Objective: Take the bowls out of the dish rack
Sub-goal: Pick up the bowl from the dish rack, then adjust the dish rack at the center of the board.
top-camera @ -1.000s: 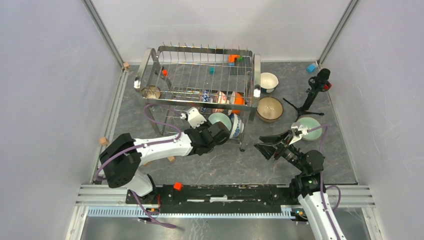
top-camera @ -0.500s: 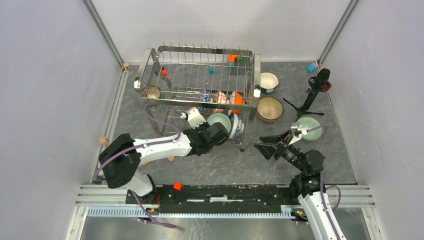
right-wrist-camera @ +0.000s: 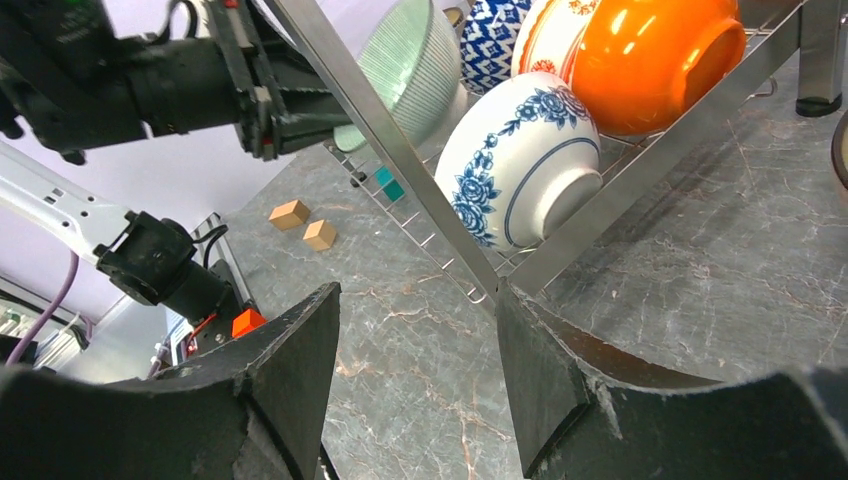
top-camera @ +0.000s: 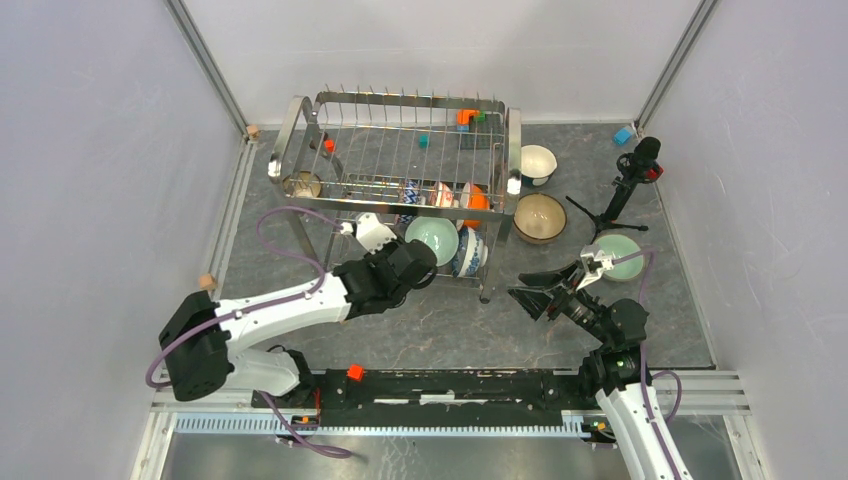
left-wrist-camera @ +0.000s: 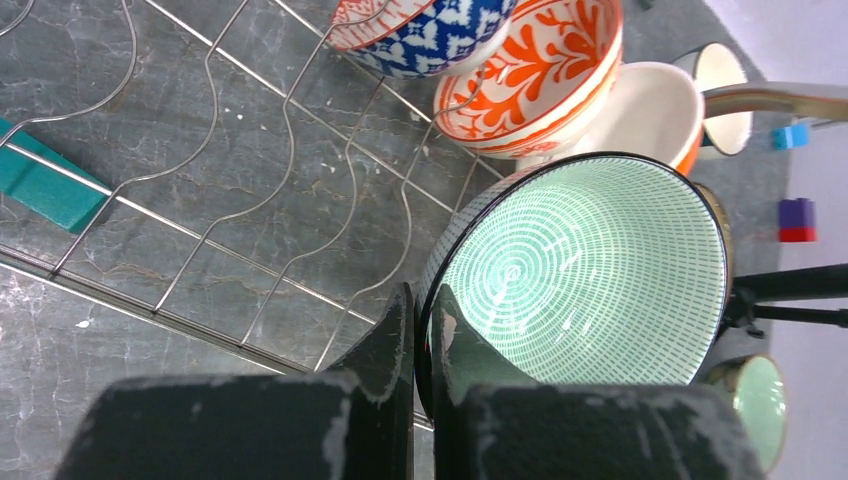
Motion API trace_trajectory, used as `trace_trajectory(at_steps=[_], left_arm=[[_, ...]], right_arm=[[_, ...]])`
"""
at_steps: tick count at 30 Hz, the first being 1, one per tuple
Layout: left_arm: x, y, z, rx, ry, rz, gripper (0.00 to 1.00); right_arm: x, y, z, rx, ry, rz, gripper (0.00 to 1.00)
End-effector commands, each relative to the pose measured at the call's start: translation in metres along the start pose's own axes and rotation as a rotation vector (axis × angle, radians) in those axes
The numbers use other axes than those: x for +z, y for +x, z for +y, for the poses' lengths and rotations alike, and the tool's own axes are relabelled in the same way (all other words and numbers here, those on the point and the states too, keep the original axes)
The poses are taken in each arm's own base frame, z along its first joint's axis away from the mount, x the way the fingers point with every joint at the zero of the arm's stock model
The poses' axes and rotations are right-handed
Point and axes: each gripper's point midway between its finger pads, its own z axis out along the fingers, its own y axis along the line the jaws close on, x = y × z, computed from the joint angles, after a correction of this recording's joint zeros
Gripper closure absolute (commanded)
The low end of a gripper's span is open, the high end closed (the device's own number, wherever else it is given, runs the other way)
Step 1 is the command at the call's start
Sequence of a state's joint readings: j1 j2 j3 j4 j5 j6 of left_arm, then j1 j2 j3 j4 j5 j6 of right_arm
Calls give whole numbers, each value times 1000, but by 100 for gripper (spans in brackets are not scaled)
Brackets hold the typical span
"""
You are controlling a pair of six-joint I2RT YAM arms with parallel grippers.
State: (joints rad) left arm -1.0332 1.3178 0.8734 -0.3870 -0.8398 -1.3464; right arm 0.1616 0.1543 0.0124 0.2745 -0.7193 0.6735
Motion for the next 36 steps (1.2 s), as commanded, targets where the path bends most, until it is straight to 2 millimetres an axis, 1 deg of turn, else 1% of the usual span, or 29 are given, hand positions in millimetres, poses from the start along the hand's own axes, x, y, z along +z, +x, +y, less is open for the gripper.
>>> trace_trajectory(at_steps=[1,7,13,20,25,26,27,28,31,34,36], left_arm=[[-15,-27,-15,-43,68,-63,98],[-29,-18,-1,-38,77,-12,98],[-47,-8,16,16,95,44,98],[-70,3,28,153,137,113,98],[-81,16,46,274,167,187,98],[-83,19,51,293,178,205,98],[-84,24,56,307,189,225,98],[-85,28,60,322,204,239,98],[-89,36,69,343,263,281,98],[-94,43,71,333,332,311,98],[-97,48,73,345,362,335,98]], right_arm=[[-7,51,-33,51,76,82,36],[-8,48,-37,27,112,103,35],[-9,45,-40,29,142,105,30],[-9,44,-41,42,156,101,27],[-8,34,-41,17,177,94,26],[-8,34,-43,17,184,96,26],[-6,25,-40,-1,183,80,25],[-5,20,-40,-11,190,71,25],[-5,5,-46,-42,247,46,24],[-7,-15,-58,-62,359,16,22],[-7,-21,-53,-86,360,52,21]])
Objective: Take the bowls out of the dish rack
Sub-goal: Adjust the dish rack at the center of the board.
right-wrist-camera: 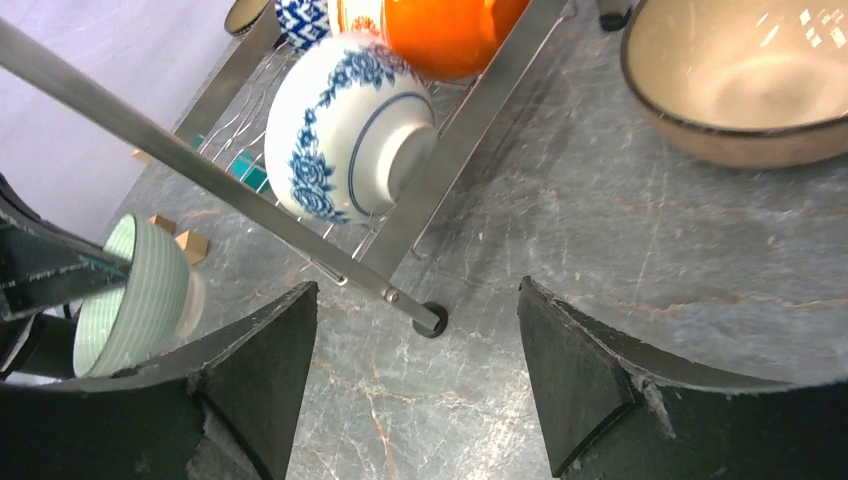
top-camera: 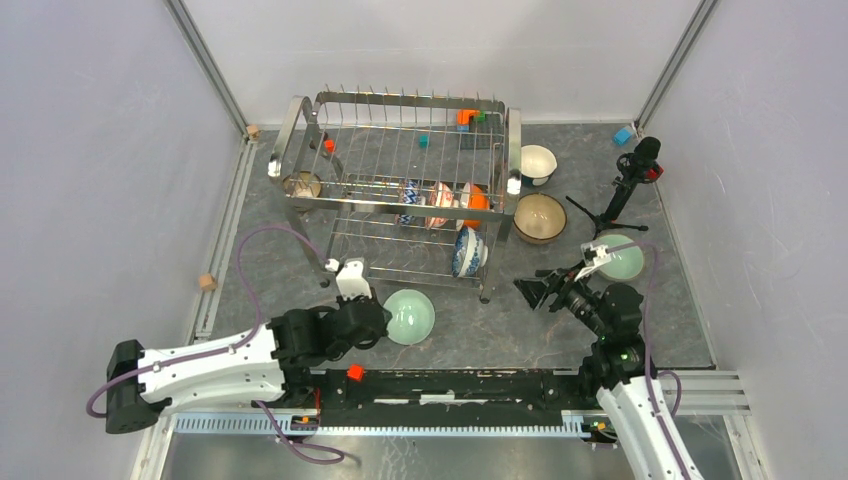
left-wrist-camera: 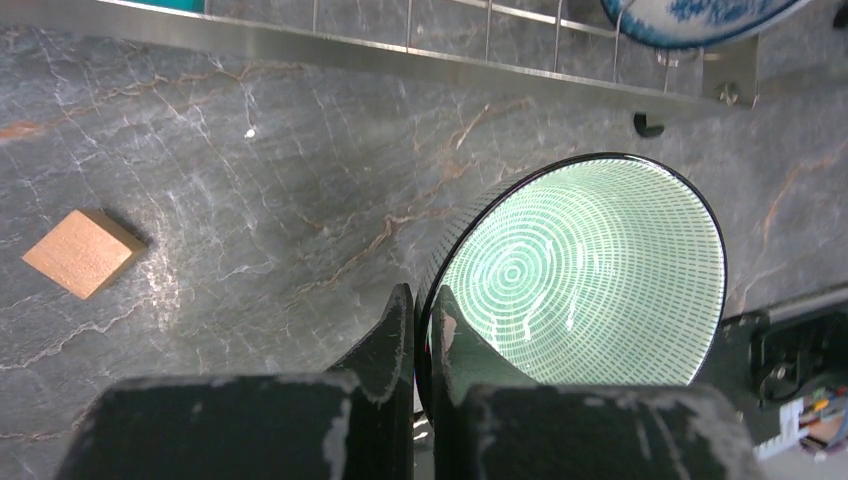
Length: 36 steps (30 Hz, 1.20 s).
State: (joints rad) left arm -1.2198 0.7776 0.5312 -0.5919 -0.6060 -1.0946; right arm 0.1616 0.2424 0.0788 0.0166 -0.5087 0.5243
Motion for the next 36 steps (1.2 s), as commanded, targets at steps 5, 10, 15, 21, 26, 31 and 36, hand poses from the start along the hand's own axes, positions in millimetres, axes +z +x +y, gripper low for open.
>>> trace_trajectory(at_steps=[5,10,15,21,26,31,36], left_arm=[[-6,15,-31,80,172,82,98],[-2,35,-46,155,190,138,98],[6,41,-69,161,223,134,98],[18,36,-102,112,257,104,98],[31,31,-116,58,216,73,98],[39,32,-122,14,189,64,98],[43,27,-128,24,181,43,98]], right_arm=[[-11,-25,6,-72,75,51,23],[-28,-2,-3,-44,161,184,25],[-34,20,-4,9,168,239,26],[-35,49,-12,55,160,288,26],[-34,61,-12,44,132,324,26],[-31,58,-1,22,75,327,25],[-24,52,16,8,-31,312,27]])
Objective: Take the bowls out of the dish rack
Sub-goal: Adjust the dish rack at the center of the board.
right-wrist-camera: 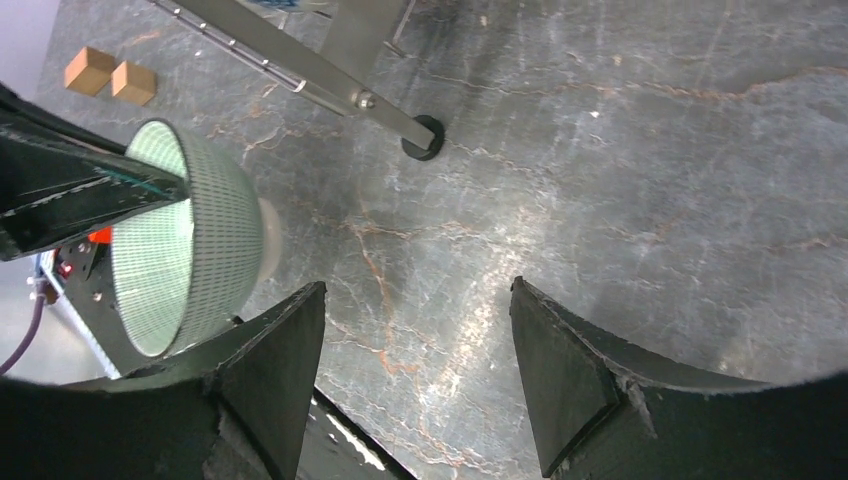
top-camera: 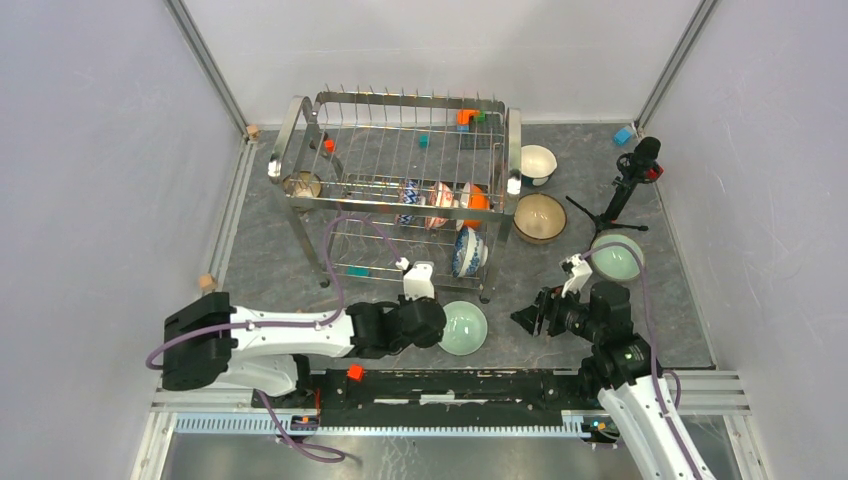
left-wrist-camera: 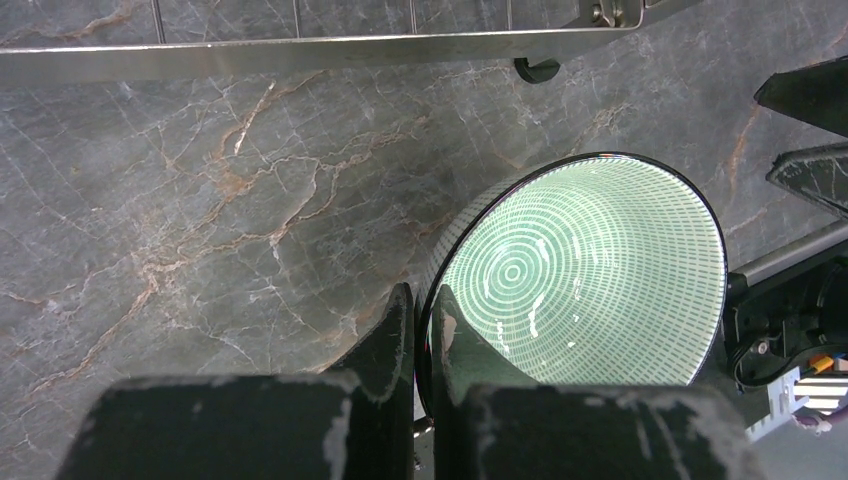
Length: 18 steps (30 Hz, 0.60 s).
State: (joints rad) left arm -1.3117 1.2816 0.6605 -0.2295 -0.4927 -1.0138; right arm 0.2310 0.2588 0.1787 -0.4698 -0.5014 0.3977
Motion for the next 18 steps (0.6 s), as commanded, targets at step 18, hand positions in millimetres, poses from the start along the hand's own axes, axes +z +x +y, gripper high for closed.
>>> trace_trajectory(at_steps=[18], left_arm=[[-13,-27,2,-119,-3,-115,98]], right_arm=[[30,-59,73,-62,-281,-157,34]])
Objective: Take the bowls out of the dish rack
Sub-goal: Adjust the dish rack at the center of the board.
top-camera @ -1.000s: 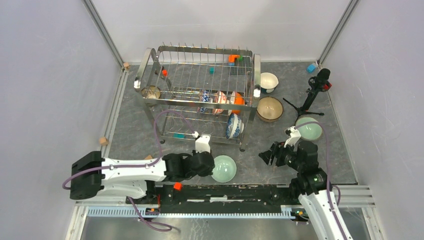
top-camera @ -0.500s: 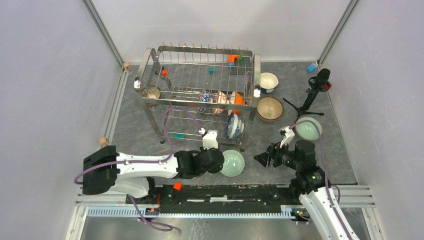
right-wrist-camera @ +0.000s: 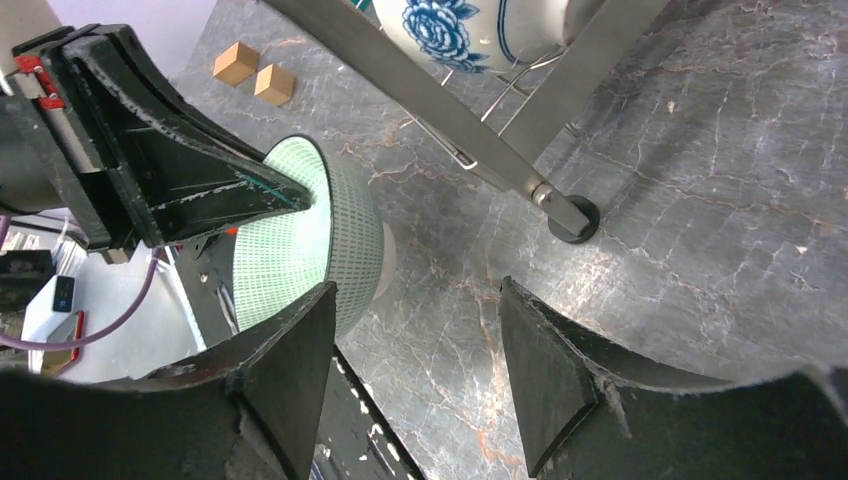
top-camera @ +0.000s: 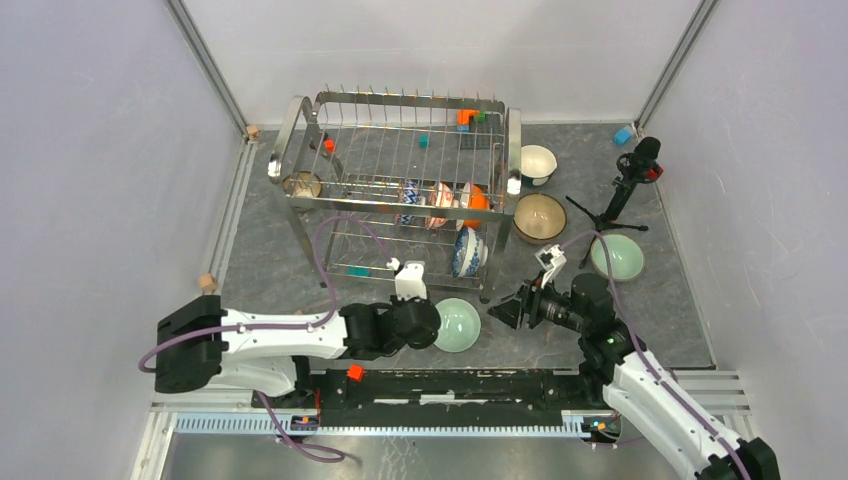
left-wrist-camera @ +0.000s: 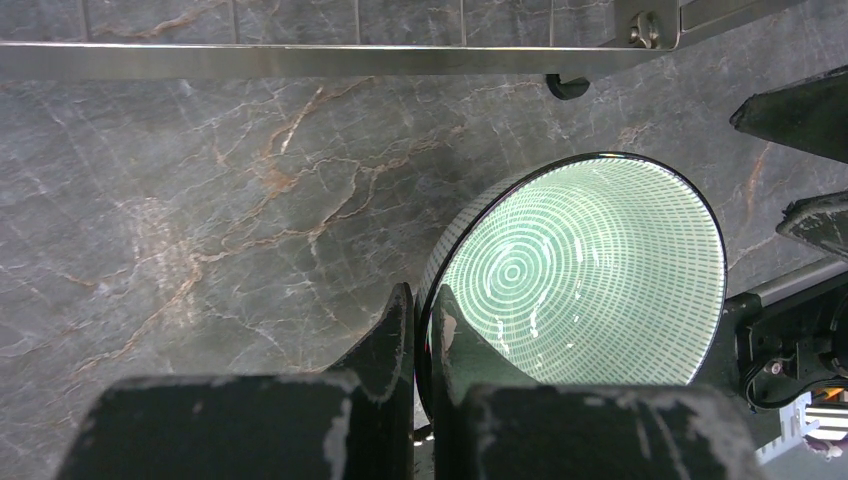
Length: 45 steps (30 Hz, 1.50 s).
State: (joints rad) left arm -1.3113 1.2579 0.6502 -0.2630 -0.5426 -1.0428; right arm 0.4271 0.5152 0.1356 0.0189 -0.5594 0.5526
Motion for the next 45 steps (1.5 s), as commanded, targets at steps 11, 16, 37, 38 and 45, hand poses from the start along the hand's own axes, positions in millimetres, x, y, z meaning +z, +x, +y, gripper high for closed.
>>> trace_trajectory(at_steps=[11,16,37,38,45], left_arm=[[-12,-30,-6,-83,26,-107,98],[-8,-31,-3,-79,13,-109,98],[16,-55,6,-102,-1,-91,98],[16,-55,5,-98,1,-91,98],[15,-57,1,-88,23,-88,98]], right_arm=[[25,-64,6,-39,5,-186,41],[32,-69,3,-45,18,-178,41],[67,-114,-31,-137,193,-85,30],[64,-109,-33,-145,201,-62,26],[13,-53,-62,-83,395,-20,15]])
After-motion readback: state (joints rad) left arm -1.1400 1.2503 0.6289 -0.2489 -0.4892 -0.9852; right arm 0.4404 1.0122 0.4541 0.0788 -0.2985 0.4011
